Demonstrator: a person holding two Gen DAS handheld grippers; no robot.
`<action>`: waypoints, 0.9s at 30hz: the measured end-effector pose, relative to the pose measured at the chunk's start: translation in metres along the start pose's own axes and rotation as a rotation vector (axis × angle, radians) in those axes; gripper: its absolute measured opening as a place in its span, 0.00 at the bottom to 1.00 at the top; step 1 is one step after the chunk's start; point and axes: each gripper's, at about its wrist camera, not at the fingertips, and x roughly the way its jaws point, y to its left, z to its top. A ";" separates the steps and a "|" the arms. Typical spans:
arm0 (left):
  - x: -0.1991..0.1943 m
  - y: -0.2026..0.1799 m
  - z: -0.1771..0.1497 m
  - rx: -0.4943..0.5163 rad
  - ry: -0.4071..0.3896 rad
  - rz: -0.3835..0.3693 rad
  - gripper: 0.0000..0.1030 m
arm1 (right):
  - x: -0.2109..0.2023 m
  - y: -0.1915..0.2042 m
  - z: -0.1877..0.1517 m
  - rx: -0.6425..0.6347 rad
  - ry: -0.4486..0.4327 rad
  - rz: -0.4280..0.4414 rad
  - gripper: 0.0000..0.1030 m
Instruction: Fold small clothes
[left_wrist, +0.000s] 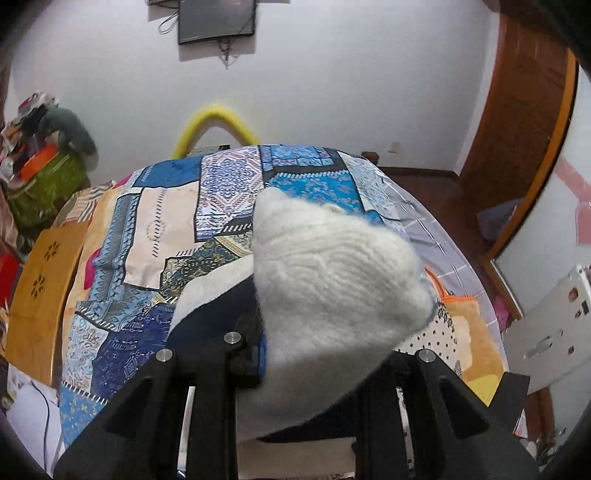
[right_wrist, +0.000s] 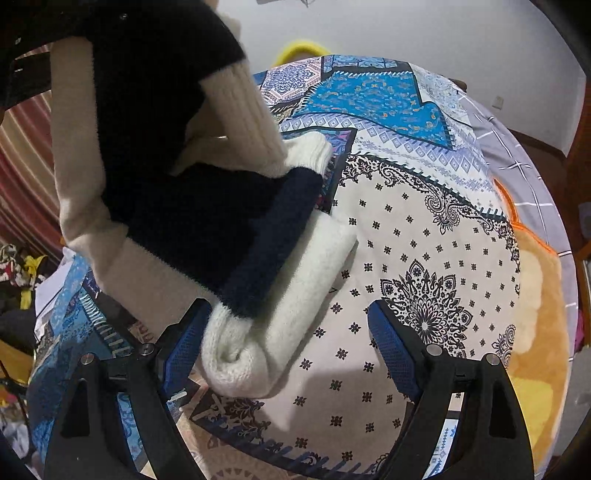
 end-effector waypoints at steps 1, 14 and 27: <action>0.001 -0.002 -0.002 0.009 0.005 0.001 0.21 | 0.000 0.000 0.000 -0.001 0.000 0.002 0.82; 0.011 -0.009 -0.053 0.143 0.149 -0.046 0.23 | -0.010 0.002 -0.001 -0.006 -0.003 -0.015 0.82; -0.016 -0.005 -0.078 0.168 0.184 -0.103 0.59 | -0.049 0.002 -0.006 -0.010 -0.040 -0.075 0.81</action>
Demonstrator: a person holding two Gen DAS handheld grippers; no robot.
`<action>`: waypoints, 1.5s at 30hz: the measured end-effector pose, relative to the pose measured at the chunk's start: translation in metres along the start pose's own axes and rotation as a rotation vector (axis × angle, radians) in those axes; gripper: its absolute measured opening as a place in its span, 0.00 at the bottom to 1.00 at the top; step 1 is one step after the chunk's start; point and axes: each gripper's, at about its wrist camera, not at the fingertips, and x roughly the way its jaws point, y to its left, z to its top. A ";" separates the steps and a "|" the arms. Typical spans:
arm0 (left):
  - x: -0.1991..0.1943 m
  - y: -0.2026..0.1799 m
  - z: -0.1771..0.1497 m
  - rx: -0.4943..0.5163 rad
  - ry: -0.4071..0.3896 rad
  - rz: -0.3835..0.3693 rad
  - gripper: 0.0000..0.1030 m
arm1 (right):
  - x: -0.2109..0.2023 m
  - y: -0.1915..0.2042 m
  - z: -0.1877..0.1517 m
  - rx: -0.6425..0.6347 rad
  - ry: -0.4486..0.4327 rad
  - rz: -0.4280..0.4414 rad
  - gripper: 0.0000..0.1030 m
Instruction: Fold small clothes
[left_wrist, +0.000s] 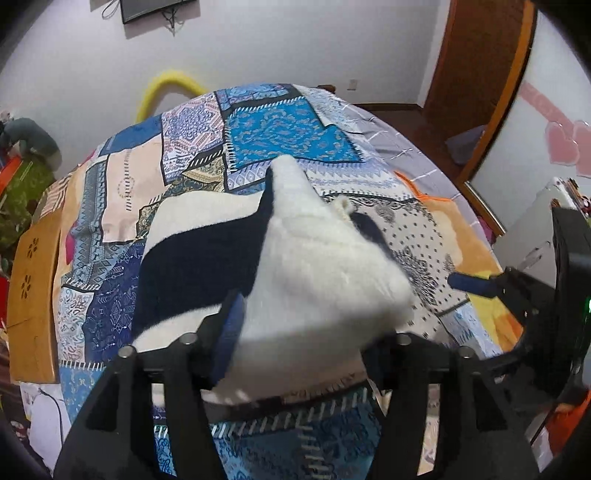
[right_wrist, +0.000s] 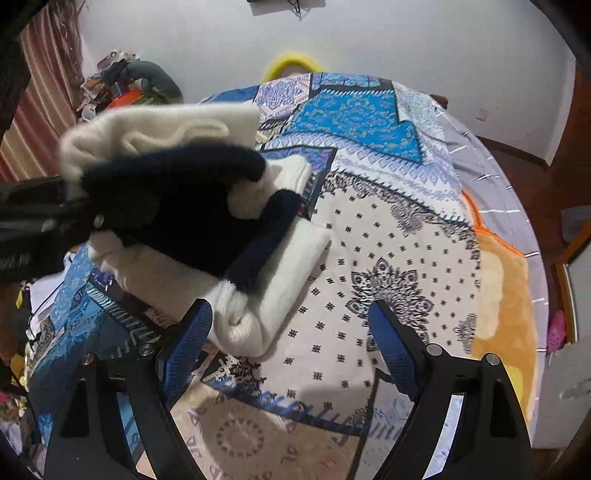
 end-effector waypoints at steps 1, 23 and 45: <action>-0.005 -0.001 -0.002 0.008 -0.007 0.000 0.61 | -0.005 0.000 0.001 0.000 -0.009 -0.004 0.82; -0.014 0.094 -0.068 -0.105 0.028 0.113 0.78 | -0.018 0.014 0.063 0.142 -0.018 0.151 0.82; 0.039 0.131 -0.089 -0.194 0.091 0.032 0.81 | 0.063 0.026 0.080 0.278 0.154 0.240 0.51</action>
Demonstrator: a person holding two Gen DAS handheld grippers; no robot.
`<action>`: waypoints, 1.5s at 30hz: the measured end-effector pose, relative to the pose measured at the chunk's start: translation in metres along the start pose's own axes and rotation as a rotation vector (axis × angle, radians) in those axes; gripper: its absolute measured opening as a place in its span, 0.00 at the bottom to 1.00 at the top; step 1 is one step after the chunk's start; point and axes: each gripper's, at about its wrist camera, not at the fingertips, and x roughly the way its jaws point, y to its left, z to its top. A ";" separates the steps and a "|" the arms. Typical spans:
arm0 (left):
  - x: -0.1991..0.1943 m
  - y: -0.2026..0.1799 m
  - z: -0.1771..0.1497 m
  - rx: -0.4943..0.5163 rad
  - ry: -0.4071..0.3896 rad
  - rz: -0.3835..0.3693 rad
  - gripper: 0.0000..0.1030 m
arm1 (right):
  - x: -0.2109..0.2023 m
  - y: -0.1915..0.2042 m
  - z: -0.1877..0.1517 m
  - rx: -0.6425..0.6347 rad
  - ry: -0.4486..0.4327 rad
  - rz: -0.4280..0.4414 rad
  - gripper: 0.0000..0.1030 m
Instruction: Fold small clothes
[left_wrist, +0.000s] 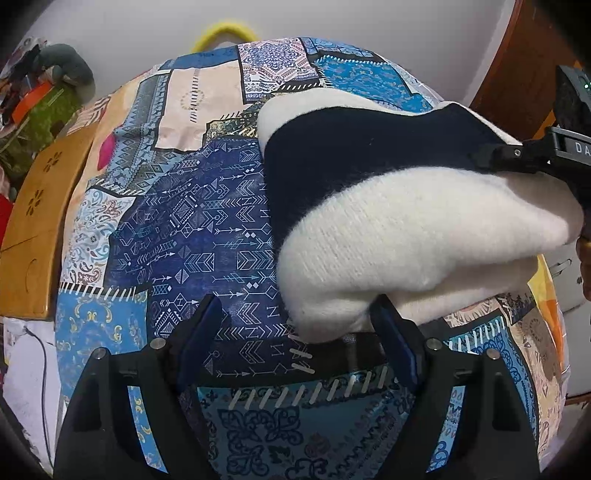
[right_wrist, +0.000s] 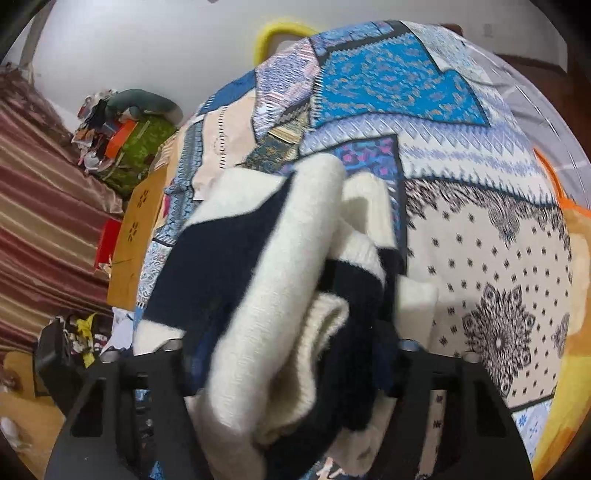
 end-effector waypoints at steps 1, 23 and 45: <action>0.001 0.002 0.000 -0.007 0.001 -0.006 0.81 | -0.002 0.005 0.001 -0.017 -0.001 -0.003 0.45; 0.003 -0.008 -0.004 0.003 0.022 0.024 0.82 | -0.064 0.051 0.017 -0.324 -0.219 -0.081 0.27; -0.053 0.007 0.015 0.028 -0.078 0.151 0.82 | -0.078 -0.031 -0.034 -0.275 -0.201 -0.247 0.42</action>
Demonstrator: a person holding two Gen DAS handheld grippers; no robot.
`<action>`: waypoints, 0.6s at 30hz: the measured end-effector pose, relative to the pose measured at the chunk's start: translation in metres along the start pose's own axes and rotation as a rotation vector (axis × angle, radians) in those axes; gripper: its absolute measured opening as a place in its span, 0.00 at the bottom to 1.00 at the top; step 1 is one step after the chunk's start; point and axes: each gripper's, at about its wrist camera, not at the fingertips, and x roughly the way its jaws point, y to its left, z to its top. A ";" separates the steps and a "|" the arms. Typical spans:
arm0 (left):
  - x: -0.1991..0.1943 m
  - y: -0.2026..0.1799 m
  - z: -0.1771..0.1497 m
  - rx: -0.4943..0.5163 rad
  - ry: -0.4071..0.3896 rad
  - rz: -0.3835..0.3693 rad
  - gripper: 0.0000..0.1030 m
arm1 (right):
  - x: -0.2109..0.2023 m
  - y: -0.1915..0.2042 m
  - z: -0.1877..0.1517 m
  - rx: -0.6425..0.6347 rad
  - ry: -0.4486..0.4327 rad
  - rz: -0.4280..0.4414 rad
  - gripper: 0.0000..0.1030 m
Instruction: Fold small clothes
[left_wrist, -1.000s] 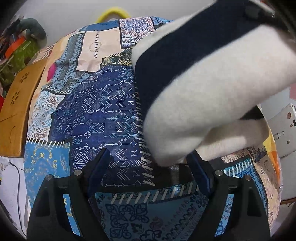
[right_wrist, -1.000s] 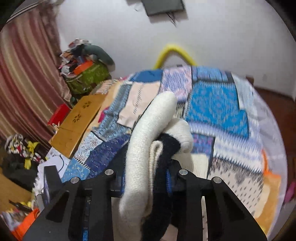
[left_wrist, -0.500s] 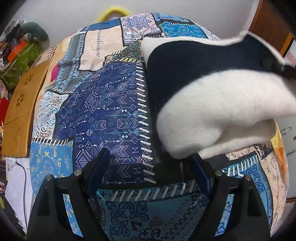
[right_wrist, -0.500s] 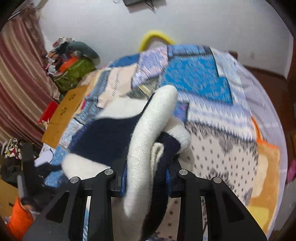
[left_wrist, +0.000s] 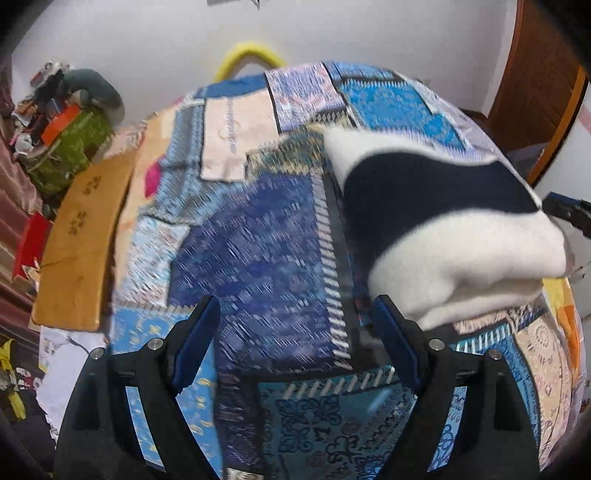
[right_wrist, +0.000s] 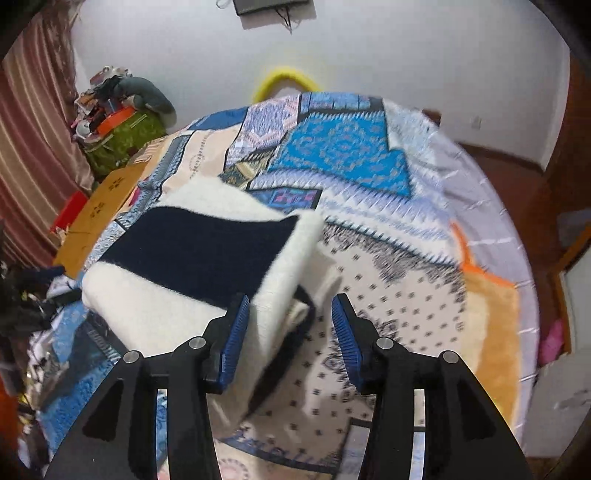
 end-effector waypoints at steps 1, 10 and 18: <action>-0.005 0.001 0.005 0.001 -0.016 0.003 0.82 | -0.004 0.000 0.001 -0.010 -0.010 -0.005 0.42; -0.031 -0.021 0.054 0.052 -0.114 -0.041 0.87 | -0.029 0.027 0.022 -0.073 -0.113 0.044 0.57; 0.013 -0.063 0.073 0.115 -0.033 -0.113 0.88 | 0.010 0.057 0.019 -0.134 -0.047 0.063 0.57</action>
